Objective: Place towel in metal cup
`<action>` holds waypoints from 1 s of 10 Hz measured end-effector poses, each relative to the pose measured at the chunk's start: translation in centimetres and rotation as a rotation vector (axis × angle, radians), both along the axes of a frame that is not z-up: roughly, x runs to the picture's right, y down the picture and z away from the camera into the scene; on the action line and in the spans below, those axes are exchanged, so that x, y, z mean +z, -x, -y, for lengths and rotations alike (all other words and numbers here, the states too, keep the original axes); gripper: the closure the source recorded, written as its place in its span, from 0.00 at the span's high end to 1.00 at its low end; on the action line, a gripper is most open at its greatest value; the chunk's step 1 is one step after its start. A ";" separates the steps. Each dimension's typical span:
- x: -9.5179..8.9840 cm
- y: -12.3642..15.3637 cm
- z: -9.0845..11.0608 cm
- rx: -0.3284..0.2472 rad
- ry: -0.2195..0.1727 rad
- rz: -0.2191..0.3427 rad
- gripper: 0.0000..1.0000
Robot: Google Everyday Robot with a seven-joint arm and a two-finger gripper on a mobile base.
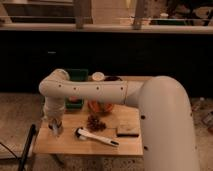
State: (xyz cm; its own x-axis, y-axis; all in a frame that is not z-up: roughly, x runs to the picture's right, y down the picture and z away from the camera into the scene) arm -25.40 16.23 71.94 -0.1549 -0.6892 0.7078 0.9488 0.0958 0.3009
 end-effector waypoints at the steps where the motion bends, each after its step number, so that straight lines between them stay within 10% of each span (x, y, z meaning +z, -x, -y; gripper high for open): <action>1: 0.2 0.3 0.2 -0.001 -0.001 0.003 0.59; 3: 0.8 1.4 0.6 -0.006 0.002 0.015 0.78; 10: 3.8 1.9 0.7 0.014 0.034 0.016 0.80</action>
